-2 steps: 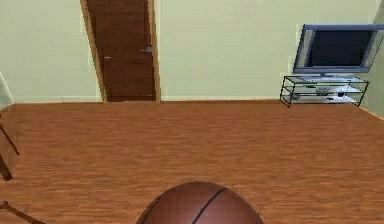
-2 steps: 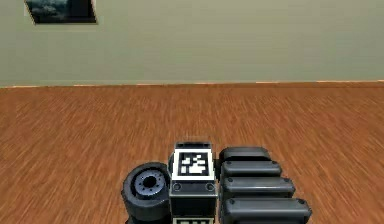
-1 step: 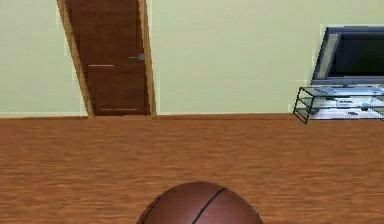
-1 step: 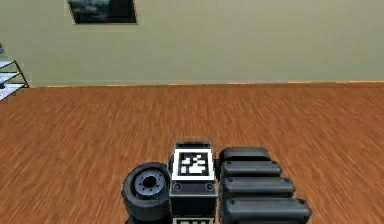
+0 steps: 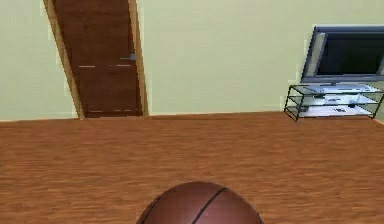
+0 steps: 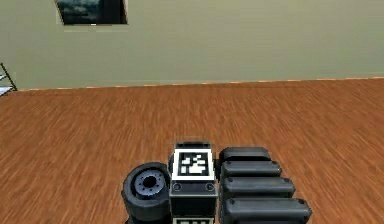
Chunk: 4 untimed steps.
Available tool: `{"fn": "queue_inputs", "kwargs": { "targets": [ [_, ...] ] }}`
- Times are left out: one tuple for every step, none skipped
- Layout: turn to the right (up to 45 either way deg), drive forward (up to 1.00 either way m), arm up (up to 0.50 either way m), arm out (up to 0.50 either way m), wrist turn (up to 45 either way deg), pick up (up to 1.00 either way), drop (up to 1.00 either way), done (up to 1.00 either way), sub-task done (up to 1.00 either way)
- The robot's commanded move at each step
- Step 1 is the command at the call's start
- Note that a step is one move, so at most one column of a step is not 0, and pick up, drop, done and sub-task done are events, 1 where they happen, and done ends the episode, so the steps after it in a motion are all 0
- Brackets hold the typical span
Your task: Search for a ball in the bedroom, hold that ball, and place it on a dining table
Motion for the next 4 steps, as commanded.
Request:
{"fn": "queue_inputs", "kwargs": {
  "targets": [
    [3.0, 0.0, 0.0, 0.0, 0.0, 0.0, 0.0, 0.0, 0.0],
    [0.0, 0.35, 0.0, 0.0, 0.0, 0.0, 0.0, 0.0, 0.0],
    [-24.0, 0.0, 0.0, 0.0, 0.0, 0.0, 0.0, 0.0, 0.0],
    [0.0, 0.15, 0.0, 0.0, 0.0, 0.0, 0.0, 0.0, 0.0]
  ]
}}
